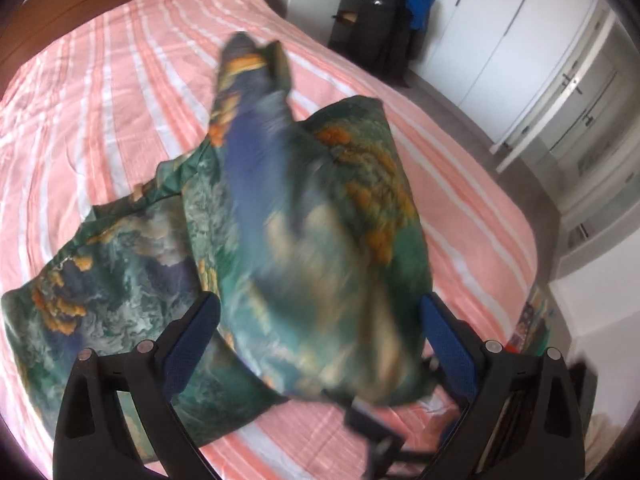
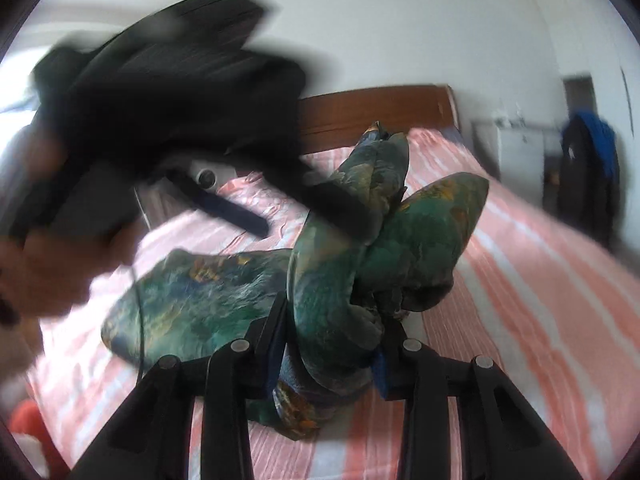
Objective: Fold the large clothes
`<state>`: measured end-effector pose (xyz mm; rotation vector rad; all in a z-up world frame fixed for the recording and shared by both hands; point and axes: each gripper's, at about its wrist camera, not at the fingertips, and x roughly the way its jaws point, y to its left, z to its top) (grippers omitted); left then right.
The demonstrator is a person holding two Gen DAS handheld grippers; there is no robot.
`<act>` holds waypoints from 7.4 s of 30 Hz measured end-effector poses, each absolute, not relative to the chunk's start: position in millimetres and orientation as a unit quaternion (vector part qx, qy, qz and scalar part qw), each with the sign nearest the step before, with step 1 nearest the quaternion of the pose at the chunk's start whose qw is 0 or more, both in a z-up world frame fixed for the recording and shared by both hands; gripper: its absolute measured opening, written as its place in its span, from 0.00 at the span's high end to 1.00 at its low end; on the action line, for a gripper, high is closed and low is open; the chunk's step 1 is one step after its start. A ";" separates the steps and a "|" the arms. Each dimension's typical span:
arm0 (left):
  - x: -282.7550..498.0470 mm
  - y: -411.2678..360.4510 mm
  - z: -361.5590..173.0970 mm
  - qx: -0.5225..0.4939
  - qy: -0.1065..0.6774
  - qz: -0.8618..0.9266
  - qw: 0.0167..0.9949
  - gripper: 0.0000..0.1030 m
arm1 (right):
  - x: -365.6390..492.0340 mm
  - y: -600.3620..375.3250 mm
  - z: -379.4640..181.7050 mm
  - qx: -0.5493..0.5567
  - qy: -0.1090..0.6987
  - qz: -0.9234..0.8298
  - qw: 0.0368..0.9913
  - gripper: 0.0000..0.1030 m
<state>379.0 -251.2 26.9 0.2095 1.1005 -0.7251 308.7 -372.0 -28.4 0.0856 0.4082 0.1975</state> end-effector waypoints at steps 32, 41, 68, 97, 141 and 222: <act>422.2 -57.6 27.2 -0.048 0.529 -0.218 0.819 0.71 | 208.7 -331.5 -65.8 -0.036 0.224 0.174 0.958 0.05; 439.3 9.8 -10.4 -0.092 0.543 -0.172 0.817 0.71 | 212.9 -323.6 -72.7 -0.045 0.236 0.184 0.953 0.05; 443.9 39.0 -54.9 -0.106 0.566 -0.135 0.806 0.69 | 219.2 -308.7 -86.9 -0.045 0.269 0.199 0.941 0.05; 422.5 122.3 -115.2 -0.249 0.525 -0.204 0.788 0.61 | 471.5 -222.1 -79.9 0.133 0.449 0.330 0.819 0.06; 285.3 197.7 -15.5 0.059 0.379 0.110 0.917 0.02 | 343.9 -324.8 -52.1 0.058 0.433 0.169 0.884 0.03; 417.0 153.6 -45.1 -0.152 0.395 -0.051 0.905 0.02 | 531.1 -317.1 5.5 0.006 0.376 0.210 0.902 0.00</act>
